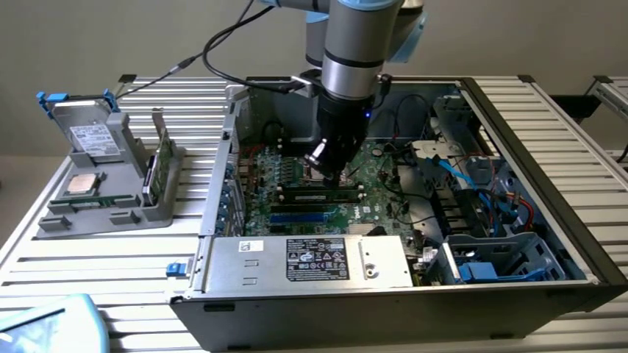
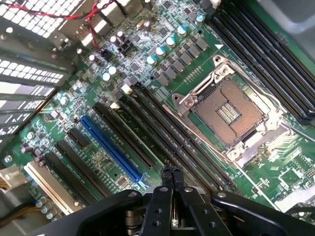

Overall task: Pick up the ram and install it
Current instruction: 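Press down the ram until it locks into place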

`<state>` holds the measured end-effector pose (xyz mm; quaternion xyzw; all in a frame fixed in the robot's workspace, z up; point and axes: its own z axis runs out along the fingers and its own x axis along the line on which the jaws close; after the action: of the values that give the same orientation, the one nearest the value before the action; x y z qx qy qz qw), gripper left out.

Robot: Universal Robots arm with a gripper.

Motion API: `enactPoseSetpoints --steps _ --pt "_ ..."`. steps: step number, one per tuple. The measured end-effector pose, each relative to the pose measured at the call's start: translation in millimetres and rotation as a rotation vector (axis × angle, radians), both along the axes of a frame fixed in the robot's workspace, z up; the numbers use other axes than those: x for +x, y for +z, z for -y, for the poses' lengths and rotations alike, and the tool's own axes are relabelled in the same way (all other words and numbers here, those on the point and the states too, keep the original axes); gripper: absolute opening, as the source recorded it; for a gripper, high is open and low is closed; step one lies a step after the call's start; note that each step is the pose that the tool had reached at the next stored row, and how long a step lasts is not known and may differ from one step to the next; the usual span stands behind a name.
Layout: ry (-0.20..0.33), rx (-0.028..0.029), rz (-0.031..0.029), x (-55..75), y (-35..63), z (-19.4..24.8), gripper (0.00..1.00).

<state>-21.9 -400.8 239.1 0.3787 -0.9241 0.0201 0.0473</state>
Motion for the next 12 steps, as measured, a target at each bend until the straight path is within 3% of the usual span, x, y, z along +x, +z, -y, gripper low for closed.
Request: enactPoseSetpoints --steps 12 --pt "-0.194 -0.0002 0.0005 0.0 -3.1 0.0 0.1"
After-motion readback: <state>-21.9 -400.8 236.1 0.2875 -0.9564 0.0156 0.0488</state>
